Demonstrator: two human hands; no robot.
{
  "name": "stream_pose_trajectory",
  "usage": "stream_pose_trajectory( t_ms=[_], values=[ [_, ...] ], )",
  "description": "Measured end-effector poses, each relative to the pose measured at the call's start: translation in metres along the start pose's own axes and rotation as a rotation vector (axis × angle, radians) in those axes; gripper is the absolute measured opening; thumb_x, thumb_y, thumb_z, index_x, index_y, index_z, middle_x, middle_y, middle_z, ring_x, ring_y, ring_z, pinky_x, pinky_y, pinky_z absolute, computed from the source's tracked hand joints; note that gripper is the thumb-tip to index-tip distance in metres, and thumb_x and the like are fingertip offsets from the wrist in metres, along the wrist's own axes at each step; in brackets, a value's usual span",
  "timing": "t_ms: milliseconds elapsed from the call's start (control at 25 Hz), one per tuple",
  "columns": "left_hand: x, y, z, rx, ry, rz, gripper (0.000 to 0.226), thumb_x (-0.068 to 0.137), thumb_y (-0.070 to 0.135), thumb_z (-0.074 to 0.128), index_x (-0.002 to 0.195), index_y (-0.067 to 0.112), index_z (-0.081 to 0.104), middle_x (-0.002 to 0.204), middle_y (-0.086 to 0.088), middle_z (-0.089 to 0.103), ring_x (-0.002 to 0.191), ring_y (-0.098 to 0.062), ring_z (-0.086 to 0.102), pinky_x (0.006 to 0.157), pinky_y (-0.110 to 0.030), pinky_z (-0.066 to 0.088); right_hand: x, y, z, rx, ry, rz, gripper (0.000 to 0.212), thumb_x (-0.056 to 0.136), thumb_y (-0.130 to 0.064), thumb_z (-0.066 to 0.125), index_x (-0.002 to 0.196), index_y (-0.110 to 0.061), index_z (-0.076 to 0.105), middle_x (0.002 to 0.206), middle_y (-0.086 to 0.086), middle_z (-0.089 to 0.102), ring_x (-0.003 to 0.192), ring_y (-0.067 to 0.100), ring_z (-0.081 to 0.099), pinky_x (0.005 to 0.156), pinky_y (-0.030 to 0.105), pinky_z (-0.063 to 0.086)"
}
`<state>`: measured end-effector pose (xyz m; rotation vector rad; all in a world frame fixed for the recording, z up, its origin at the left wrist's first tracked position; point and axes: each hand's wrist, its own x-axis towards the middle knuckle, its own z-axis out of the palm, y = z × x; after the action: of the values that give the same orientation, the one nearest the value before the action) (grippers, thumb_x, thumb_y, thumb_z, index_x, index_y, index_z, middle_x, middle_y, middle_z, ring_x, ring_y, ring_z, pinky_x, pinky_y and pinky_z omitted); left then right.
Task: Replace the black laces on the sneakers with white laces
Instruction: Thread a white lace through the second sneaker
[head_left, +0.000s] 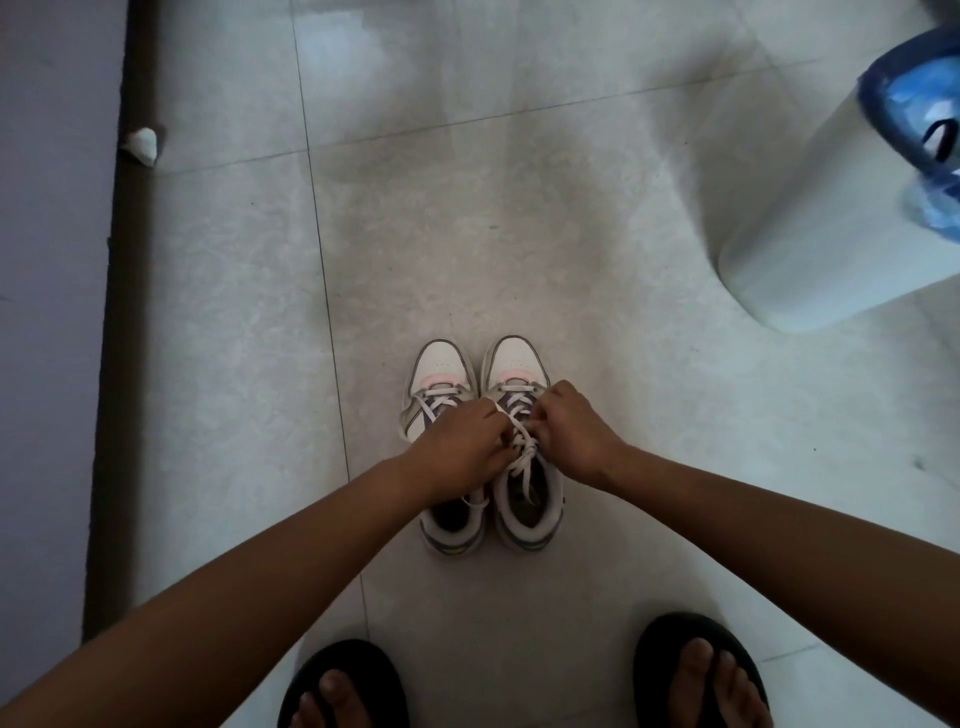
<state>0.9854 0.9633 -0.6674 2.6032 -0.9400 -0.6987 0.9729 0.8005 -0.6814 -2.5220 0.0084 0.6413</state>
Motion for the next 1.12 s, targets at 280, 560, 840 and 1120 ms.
stream_pose_trajectory(
  t_ms=[280, 560, 840, 1120],
  values=[
    [0.009, -0.002, 0.001, -0.027, 0.125, 0.025, 0.032, 0.091, 0.018, 0.052, 0.121, 0.008, 0.055, 0.119, -0.012, 0.049, 0.107, -0.026, 0.048, 0.088, -0.038, 0.041, -0.001, 0.005, -0.004, 0.031, -0.026, -0.040, 0.018, 0.093, -0.014, 0.053, 0.102, -0.001, 0.061, 0.114, 0.018, 0.049, 0.105, 0.031, 0.050, 0.091, 0.031, 0.039],
    [0.001, -0.008, -0.003, -0.272, -0.043, -0.005, 0.016, 0.087, 0.021, 0.059, 0.083, 0.007, 0.065, 0.084, -0.005, 0.062, 0.078, -0.016, 0.055, 0.068, -0.027, 0.041, 0.003, 0.008, 0.005, -0.112, -0.057, -0.055, 0.020, 0.096, -0.015, 0.044, 0.104, 0.000, 0.055, 0.118, 0.021, 0.046, 0.111, 0.034, 0.043, 0.093, 0.036, 0.035],
    [0.028, 0.020, 0.000, -0.332, 0.067, -0.381, 0.022, 0.088, 0.026, 0.060, 0.090, 0.003, 0.062, 0.087, -0.012, 0.064, 0.082, -0.024, 0.058, 0.067, -0.030, 0.038, 0.002, 0.008, 0.008, -0.139, -0.049, -0.024, 0.019, 0.092, -0.007, 0.047, 0.110, -0.001, 0.050, 0.122, 0.019, 0.041, 0.111, 0.032, 0.041, 0.092, 0.036, 0.038],
    [0.047, 0.025, -0.009, -0.230, -0.022, -0.354, 0.020, 0.084, 0.017, 0.058, 0.091, -0.001, 0.064, 0.095, -0.020, 0.065, 0.090, -0.033, 0.062, 0.064, -0.028, 0.037, 0.006, 0.010, 0.008, -0.208, -0.082, -0.069, 0.024, 0.089, -0.007, 0.046, 0.111, 0.000, 0.053, 0.121, 0.018, 0.048, 0.110, 0.034, 0.042, 0.088, 0.035, 0.034]
  ],
)
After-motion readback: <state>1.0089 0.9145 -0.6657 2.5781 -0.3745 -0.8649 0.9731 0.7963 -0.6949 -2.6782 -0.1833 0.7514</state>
